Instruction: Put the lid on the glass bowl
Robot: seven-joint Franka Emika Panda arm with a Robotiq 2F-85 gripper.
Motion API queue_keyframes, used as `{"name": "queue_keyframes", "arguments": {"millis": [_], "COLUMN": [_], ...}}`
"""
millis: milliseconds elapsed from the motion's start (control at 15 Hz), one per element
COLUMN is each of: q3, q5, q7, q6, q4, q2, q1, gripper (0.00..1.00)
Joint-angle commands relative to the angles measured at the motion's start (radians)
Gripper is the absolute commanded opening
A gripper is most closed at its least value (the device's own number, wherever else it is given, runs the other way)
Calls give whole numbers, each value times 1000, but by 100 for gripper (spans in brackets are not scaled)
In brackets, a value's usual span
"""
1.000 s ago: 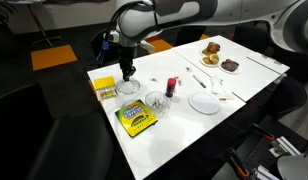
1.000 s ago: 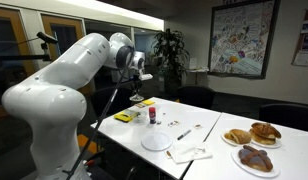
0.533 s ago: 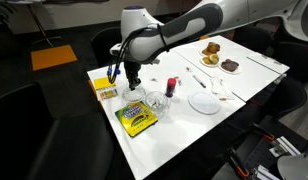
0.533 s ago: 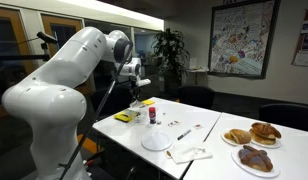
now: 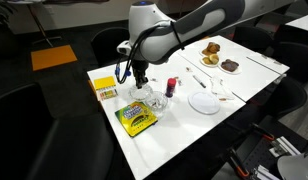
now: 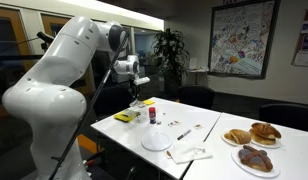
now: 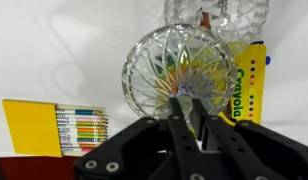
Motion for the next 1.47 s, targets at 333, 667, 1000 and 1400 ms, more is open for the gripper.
{"name": "queue_keyframes", "arguments": {"millis": [333, 667, 1000, 1400], "q3": [-15, -21, -23, -25], "q5": [25, 25, 25, 15], "q7": [-5, 13, 49, 112], "q6": [19, 21, 43, 58], "q4": [-42, -58, -107, -179], "q2": [-46, -56, -81, -107], "q1": [0, 0, -1, 13], "gripper": [16, 4, 4, 4]}}
